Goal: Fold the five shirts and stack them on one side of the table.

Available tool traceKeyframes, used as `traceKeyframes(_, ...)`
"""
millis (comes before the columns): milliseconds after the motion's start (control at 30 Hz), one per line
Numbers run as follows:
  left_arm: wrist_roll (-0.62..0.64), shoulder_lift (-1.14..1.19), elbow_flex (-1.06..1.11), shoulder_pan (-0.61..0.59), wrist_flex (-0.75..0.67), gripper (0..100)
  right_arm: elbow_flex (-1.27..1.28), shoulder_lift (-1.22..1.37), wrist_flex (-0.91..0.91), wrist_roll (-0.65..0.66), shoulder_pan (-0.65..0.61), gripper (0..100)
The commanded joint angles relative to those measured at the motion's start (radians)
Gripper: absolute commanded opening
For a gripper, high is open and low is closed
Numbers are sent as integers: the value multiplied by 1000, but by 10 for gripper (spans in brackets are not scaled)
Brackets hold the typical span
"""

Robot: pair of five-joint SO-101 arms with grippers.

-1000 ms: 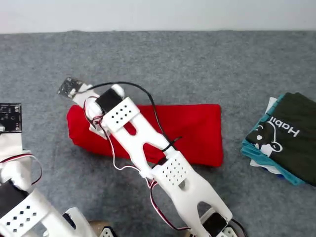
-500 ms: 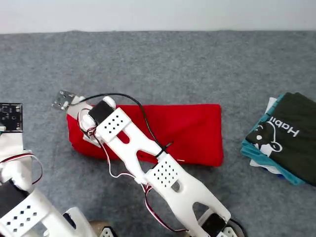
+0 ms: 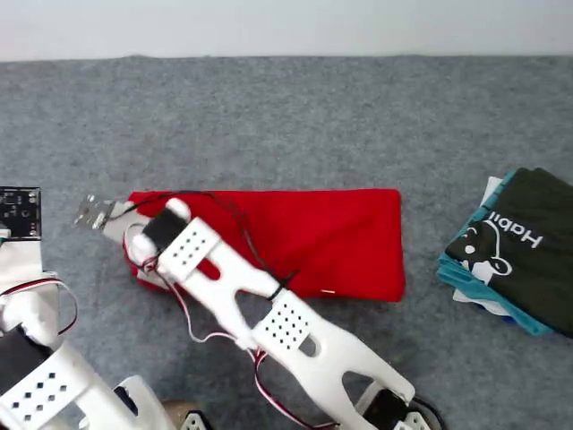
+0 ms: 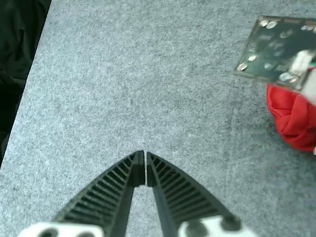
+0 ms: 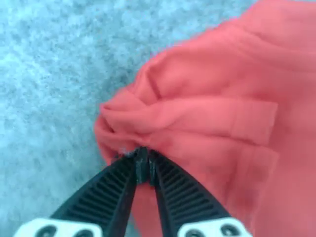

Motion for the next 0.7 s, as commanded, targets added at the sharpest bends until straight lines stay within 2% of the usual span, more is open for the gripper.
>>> traceKeyframes(0,9,-12,-19,0,5,16,-87,-87,62,-9,73,13)
traceKeyframes(133,9,-12,-18,2,5,16,-68,-157,61,-9,130,13)
traceKeyframes(233,9,-12,-18,2,5,16,38,-234,62,-9,147,13)
traceKeyframes(400,9,-12,-18,2,5,16,351,-424,61,-12,153,13)
traceKeyframes(500,9,-12,-18,2,5,16,569,-515,58,-80,151,13)
traceKeyframes(667,9,-12,-16,2,5,16,784,-539,54,-120,156,13)
